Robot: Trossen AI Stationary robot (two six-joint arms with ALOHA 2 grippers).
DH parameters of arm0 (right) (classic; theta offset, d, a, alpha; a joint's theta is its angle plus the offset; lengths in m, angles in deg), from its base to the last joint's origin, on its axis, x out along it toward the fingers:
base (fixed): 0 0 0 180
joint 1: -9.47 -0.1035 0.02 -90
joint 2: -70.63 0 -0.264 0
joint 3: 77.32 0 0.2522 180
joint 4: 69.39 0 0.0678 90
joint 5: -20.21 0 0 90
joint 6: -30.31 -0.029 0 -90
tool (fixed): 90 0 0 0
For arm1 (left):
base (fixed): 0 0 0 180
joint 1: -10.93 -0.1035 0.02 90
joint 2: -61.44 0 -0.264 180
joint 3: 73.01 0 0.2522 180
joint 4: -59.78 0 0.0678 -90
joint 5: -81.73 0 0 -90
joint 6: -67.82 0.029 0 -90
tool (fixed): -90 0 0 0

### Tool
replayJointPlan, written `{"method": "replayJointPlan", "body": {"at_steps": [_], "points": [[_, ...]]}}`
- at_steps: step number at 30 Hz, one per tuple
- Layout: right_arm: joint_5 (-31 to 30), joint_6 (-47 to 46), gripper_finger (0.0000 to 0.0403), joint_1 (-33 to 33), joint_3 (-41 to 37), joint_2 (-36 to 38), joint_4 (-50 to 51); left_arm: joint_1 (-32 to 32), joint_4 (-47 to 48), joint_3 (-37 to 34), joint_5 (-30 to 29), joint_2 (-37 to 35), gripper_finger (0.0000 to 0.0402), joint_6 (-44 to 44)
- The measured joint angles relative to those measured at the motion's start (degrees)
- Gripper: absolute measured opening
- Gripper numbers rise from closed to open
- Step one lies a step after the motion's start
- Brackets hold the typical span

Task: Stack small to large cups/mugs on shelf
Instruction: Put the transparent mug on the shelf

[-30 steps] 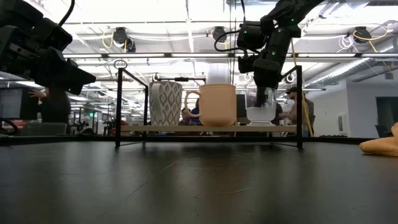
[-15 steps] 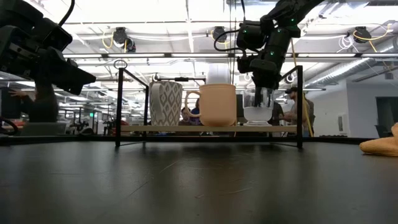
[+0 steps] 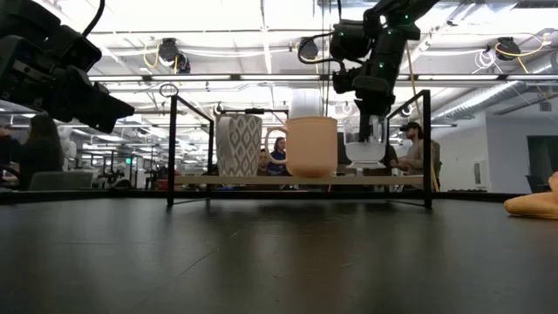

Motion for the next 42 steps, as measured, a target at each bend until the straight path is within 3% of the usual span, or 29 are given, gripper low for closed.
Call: {"method": "replayJointPlan", "body": {"at_steps": [19,24,42], "points": [[0.0,-0.9,0.0000,-3.6,0.2,-0.4,2.2,0.0,0.0,0.0,0.0,0.0,0.0033,-0.3],[-3.0,-1.2,0.0000,-4.9,0.2,-0.4,2.3,0.0,0.0,0.0,0.0,0.0,0.0033,-0.3],[-2.5,1.3,0.0000,-4.8,-2.3,-0.4,0.9,0.0,0.0,0.0,0.0,0.0,0.0033,-0.3]]}}
